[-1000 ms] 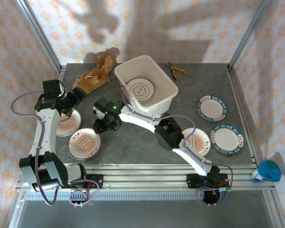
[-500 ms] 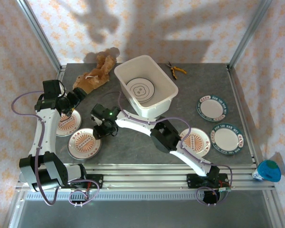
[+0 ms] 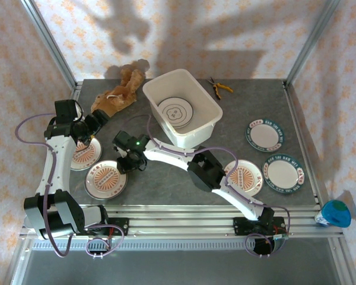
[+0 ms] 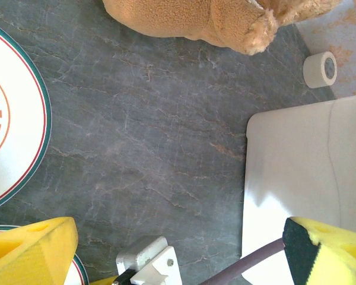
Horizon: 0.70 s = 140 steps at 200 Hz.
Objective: Place the plates into the plastic bin on the countertop
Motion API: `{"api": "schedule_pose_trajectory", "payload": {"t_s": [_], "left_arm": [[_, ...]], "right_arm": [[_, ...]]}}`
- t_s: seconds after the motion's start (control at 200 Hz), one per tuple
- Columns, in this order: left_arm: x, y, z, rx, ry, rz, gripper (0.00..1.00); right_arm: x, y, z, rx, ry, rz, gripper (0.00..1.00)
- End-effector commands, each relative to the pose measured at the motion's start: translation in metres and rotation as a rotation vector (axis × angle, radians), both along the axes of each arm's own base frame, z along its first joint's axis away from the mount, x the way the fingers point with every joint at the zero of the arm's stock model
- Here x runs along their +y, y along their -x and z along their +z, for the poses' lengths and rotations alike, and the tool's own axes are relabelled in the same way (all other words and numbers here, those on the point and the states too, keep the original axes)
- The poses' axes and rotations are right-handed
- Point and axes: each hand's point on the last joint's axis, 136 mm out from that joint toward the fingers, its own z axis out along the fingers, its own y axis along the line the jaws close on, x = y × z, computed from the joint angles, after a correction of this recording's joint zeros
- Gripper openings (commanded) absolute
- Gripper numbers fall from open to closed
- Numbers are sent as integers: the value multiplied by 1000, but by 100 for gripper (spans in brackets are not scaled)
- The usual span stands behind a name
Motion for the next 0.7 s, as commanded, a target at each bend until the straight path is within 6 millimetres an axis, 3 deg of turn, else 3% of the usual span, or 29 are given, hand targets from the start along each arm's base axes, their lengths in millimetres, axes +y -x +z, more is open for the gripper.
{"api": "schedule_pose_trajectory", "payload": {"t_s": [0.0, 0.46, 0.696], "left_arm": [[-3, 1, 1, -2, -9, -26, 91], [-2, -4, 6, -28, -7, -15, 91], [-1, -7, 12, -44, -6, -8, 91]], "right_arm": [[-1, 5, -14, -13, 30, 0, 24], [-9, -7, 14, -89, 18, -49, 9], [-14, -21, 31, -35, -52, -99, 3]]}}
